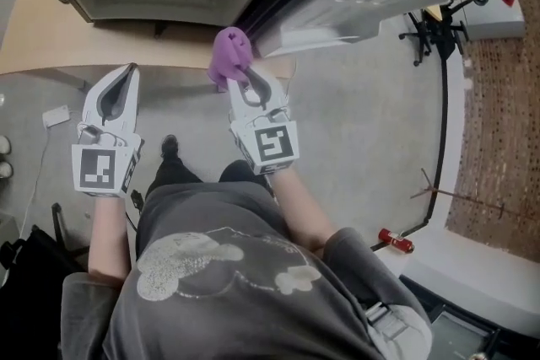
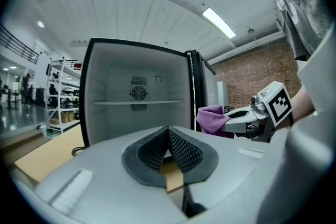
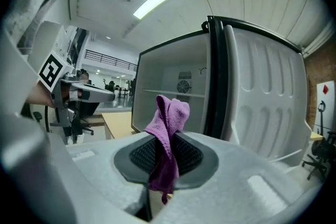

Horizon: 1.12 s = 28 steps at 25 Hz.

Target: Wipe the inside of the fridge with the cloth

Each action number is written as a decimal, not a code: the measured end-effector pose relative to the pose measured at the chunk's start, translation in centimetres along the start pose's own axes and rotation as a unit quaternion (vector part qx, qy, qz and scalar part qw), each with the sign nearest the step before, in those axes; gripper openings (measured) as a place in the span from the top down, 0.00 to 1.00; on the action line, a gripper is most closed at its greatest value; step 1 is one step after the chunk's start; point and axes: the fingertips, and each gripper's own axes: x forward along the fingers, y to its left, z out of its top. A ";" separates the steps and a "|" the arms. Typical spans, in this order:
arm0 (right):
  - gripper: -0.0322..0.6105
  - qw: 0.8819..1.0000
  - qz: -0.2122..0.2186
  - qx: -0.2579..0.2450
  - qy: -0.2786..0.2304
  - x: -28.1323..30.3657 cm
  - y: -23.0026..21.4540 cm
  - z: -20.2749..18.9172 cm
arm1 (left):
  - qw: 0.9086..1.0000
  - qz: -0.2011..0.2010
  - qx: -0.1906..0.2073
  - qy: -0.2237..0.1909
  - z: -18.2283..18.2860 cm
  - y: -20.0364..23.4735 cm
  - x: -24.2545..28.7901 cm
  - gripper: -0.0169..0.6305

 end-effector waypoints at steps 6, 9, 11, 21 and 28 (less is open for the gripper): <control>0.88 0.995 0.091 -0.008 -0.049 -5.5 -0.8 0.0 | 0.996 0.089 0.009 -0.014 1.0 -6.8 -3.2 0.95; 0.88 0.987 0.146 0.000 -0.066 -10.9 -2.3 -1.5 | 0.991 0.130 0.008 -0.021 1.0 -12.3 -4.4 0.95; 0.88 0.980 0.180 -0.004 -0.080 -14.2 -3.0 -2.6 | 0.989 0.146 0.009 -0.028 0.8 -15.7 -5.1 0.95; 0.88 0.970 0.226 -0.012 -0.093 -26.1 -6.1 -6.4 | 0.979 0.197 0.018 -0.043 1.7 -28.9 -12.0 0.95; 0.88 0.959 0.266 -0.021 -0.096 -31.3 -5.3 -7.9 | 0.972 0.235 0.007 -0.026 1.0 -35.5 -16.7 0.95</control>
